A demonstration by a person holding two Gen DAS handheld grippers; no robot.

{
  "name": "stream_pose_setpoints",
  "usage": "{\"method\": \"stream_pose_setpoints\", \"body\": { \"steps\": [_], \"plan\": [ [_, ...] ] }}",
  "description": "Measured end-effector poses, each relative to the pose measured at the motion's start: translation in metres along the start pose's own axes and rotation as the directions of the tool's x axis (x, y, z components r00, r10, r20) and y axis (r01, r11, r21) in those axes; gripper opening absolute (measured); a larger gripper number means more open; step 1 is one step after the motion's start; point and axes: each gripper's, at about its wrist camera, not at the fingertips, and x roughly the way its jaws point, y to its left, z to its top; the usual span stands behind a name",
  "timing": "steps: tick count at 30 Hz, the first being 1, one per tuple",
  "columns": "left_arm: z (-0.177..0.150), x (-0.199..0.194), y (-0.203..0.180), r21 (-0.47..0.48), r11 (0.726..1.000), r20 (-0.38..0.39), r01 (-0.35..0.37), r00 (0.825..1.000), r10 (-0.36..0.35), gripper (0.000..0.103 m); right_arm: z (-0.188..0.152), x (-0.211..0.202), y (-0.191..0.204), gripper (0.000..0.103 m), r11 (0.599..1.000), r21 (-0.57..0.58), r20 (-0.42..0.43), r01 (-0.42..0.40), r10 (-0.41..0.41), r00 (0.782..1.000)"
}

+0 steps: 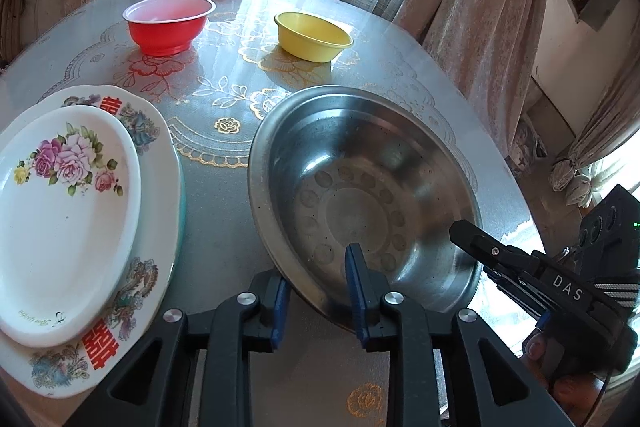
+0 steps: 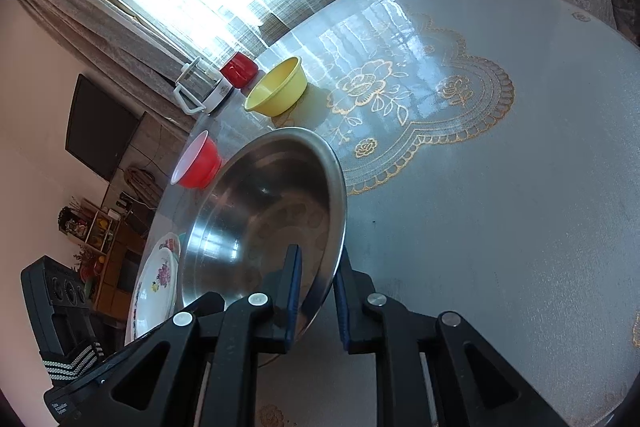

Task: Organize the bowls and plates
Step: 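Lower the steel bowl onto the table beside the plates and release, then move the right tool to the yellow bowl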

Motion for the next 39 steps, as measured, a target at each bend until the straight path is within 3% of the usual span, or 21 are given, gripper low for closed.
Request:
{"method": "stream_pose_setpoints", "body": {
  "steps": [4, 12, 13, 17, 25, 31, 34, 39],
  "plan": [
    [0.002, 0.0, -0.002, 0.004, 1.0, -0.006, -0.012, 1.0, 0.012, 0.029, 0.001, -0.005, 0.0, 0.022, 1.0, 0.005, 0.01, 0.023, -0.023, 1.0],
    [0.002, -0.004, -0.004, 0.03, 0.999, -0.028, -0.036, 0.999, 0.037, 0.032, 0.003, -0.007, 0.0, 0.023, 1.0, 0.017, 0.015, 0.026, -0.026, 1.0],
    [0.003, -0.006, -0.003, 0.034, 0.999, -0.03, -0.033, 0.999, 0.034, 0.034, 0.004, -0.007, 0.001, 0.023, 1.0, 0.016, 0.013, 0.027, -0.027, 1.0],
    [0.005, -0.015, -0.004, 0.069, 0.997, -0.023, -0.036, 0.999, 0.038, 0.059, 0.007, -0.01, 0.002, 0.029, 0.999, 0.014, 0.027, 0.032, -0.033, 0.999],
    [0.018, -0.04, 0.009, 0.08, 0.996, 0.009, -0.025, 1.0, 0.024, 0.063, 0.019, -0.019, 0.009, 0.03, 0.998, -0.013, 0.074, 0.055, -0.054, 0.996],
    [0.053, -0.054, 0.022, 0.066, 0.996, 0.073, -0.056, 0.996, 0.052, 0.073, 0.045, -0.022, 0.018, 0.031, 0.981, -0.115, 0.094, 0.155, -0.145, 0.985],
    [0.079, -0.055, 0.03, 0.035, 0.995, 0.088, -0.098, 0.992, 0.094, 0.074, 0.065, -0.017, 0.023, 0.032, 0.962, -0.183, 0.087, 0.202, -0.189, 0.978],
    [0.124, -0.048, 0.039, -0.024, 0.99, 0.101, -0.136, 0.985, 0.138, 0.08, 0.104, 0.001, 0.025, 0.033, 0.951, -0.219, 0.063, 0.217, -0.208, 0.976]
  ]
}}
